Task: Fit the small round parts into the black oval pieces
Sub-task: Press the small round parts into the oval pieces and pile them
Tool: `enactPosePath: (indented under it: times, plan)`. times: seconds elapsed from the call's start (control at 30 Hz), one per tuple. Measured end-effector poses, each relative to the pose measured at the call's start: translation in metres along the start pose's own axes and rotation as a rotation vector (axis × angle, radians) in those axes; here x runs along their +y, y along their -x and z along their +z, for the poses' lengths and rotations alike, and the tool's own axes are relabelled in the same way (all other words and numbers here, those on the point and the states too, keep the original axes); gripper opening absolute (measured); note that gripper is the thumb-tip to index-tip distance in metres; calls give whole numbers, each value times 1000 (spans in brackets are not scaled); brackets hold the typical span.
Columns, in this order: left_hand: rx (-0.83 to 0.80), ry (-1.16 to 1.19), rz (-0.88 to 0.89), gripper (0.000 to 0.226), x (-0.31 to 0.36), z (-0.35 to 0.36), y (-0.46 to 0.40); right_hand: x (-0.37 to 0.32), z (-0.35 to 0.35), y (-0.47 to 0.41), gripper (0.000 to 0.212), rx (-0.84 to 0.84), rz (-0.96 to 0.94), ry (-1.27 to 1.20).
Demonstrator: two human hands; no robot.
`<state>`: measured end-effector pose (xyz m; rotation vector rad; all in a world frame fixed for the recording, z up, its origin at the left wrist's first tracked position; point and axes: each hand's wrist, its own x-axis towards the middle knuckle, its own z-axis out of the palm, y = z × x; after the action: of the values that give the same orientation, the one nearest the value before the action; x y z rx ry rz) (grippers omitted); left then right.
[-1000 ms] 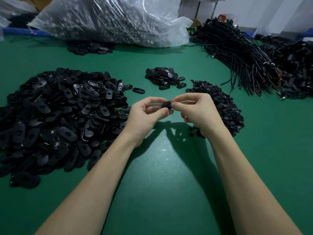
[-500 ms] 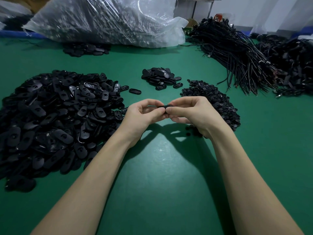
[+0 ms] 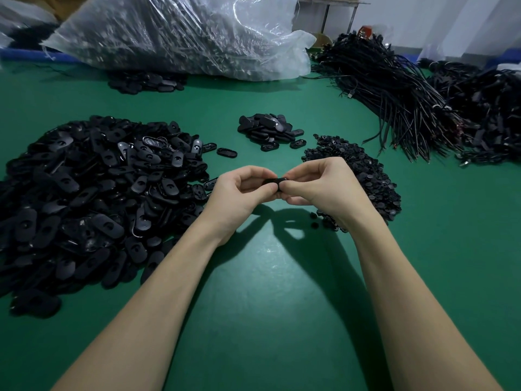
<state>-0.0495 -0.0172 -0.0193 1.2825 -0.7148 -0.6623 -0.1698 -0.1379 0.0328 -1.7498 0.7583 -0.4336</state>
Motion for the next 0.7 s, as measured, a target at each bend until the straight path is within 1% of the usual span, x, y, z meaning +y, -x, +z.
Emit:
enactPosePath:
  times: [0.1, 0.3, 0.5, 0.57, 0.63, 0.7]
  plan:
    - [2, -35, 4, 14, -1, 0, 0, 2, 1, 1, 8, 4, -13, 20]
    - [48, -140, 1, 13, -6, 1, -2, 9, 8, -2, 5, 57, -55, 209]
    - [104, -193, 7, 14, -9, 5, -4, 10, 12, -3, 10, 69, -76, 223]
    - [121, -217, 19, 14, -9, 6, -3, 10, 14, -3, 8, 79, -94, 246]
    - [122, -189, 16, 13, -8, 6, -3, 10, 14, -3, 6, 85, -115, 256]
    - [132, -97, -13, 11, -7, 6, -4, 10, 10, -4, 10, 66, -163, 255]
